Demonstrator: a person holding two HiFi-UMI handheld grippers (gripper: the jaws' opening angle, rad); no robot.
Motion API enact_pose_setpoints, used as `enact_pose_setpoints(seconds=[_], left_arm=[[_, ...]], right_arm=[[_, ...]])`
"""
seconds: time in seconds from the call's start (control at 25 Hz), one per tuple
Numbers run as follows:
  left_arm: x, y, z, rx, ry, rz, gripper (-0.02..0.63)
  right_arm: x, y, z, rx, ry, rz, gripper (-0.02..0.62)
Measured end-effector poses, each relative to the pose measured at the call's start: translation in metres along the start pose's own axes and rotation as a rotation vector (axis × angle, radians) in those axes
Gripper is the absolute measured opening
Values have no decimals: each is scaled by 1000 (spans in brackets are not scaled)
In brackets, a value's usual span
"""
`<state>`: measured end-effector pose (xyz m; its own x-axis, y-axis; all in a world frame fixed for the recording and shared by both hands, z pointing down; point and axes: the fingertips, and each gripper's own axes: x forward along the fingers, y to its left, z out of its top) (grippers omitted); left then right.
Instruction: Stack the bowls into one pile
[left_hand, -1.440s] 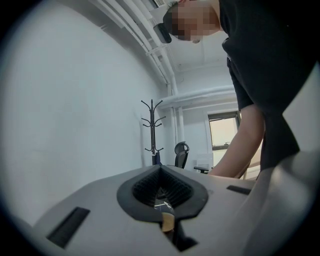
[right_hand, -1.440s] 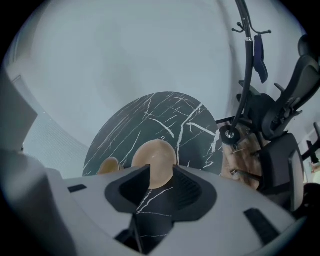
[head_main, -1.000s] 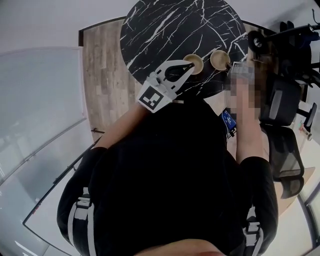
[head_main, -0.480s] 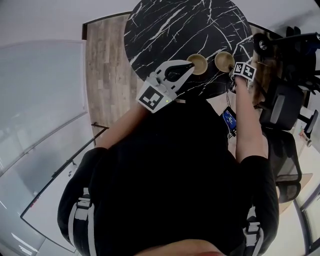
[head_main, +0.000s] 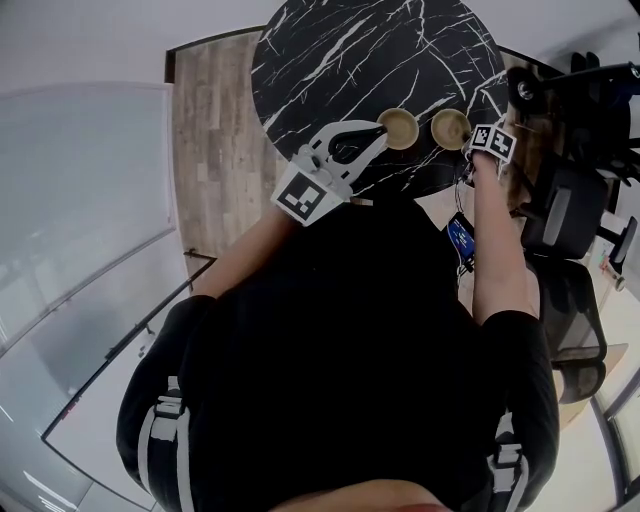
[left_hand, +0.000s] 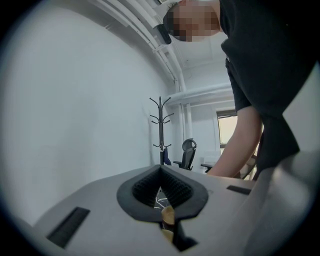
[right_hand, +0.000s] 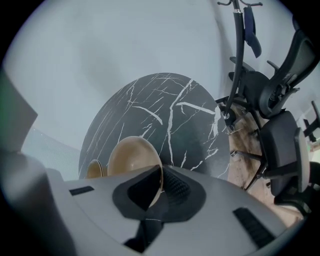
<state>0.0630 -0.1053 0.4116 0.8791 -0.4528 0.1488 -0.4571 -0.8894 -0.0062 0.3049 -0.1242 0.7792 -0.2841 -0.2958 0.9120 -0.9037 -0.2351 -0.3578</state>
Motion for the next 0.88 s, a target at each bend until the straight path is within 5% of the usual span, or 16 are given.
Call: enact_pose_setpoints(seconds=[0.56,0.88], left_arm=[[-34,3,0,-14,-40,21,3],[-61,12,1,-3,-55,65,3]], right_arm=[[-29,71,24,-77,-68,76,12],[-18,126,6,-159,-16,125,12]])
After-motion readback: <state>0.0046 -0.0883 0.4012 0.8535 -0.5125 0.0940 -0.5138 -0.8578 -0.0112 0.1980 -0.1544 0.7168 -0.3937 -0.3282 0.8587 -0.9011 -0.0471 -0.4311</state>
